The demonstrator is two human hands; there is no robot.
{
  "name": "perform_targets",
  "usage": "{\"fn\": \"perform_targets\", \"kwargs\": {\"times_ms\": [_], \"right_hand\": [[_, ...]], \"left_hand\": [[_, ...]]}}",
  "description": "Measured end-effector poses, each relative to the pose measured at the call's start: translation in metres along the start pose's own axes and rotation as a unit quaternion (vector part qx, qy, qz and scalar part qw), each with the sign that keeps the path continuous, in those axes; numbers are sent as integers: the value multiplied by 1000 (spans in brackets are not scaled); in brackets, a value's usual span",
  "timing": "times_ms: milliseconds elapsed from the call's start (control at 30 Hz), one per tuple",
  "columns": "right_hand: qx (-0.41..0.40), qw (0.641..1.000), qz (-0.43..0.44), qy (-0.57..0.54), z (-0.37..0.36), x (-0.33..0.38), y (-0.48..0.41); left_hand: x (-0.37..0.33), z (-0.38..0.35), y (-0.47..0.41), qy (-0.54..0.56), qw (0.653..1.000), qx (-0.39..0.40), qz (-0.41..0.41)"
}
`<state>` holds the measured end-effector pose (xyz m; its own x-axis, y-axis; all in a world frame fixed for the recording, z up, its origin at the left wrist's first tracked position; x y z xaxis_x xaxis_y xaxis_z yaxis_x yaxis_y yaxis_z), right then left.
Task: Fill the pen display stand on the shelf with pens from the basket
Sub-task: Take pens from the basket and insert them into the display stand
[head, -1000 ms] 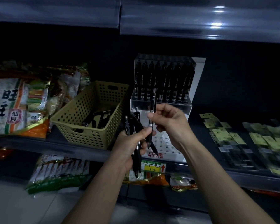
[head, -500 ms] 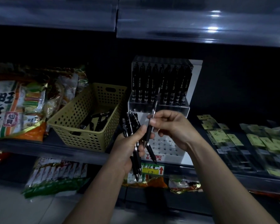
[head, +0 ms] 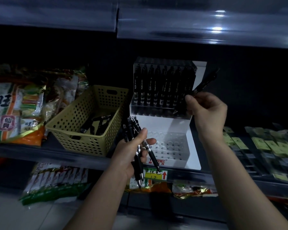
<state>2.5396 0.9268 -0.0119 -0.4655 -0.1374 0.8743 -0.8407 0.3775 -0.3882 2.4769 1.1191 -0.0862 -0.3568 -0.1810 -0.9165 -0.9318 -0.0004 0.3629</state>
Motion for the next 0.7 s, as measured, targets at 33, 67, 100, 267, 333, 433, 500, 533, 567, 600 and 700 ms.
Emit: {"fn": "perform_targets", "kwargs": {"times_ms": [33, 67, 100, 267, 333, 433, 500, 533, 567, 600, 700], "right_hand": [[-9, 1000, 13, 8, 0, 2, 0], [-17, 999, 25, 14, -1, 3, 0], [-25, 999, 34, 19, -1, 3, -1], [-71, 994, 66, 44, 2, 6, -5], [-72, 992, 80, 72, 0, 9, -6], [-45, 988, 94, 117, -5, 8, -3], [-26, 986, 91, 140, -8, 6, -1], [-19, 984, 90, 151, -9, 4, -1], [-13, 982, 87, 164, -10, 2, -2], [-8, 980, 87, 181, -11, 1, -2], [1, 965, 109, 238, -13, -2, -3]], "left_hand": [[0, 0, -1, 1, 1000, -4, 2], [1, 1, -2, 3, 1000, -8, 3], [2, 1, -2, 5, 1000, -11, 5], [2, 1, -4, 15, 1000, -18, 15], [1, 0, -5, 16, 1000, -15, 17], [2, -2, -6, 11, 1000, -6, 17], [2, -3, -7, 15, 1000, -3, 16], [2, -3, -8, 18, 1000, -1, 13], [2, -4, -8, 18, 1000, 2, 9], [1, -4, -8, 16, 1000, 6, 4], [1, -6, -8, 3, 1000, 15, -6]]}}
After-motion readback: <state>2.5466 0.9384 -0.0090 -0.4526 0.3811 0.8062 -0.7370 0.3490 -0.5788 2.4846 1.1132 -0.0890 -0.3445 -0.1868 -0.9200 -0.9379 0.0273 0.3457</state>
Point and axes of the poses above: each hand's wrist, its own y-axis away from the middle knuckle, its own z-axis out of the back of the hand, x = y × z, the point moved 4 cm from there along -y, towards the middle knuckle, and after that the axes turned 15 degrees about -y, right-handed, at the moved point
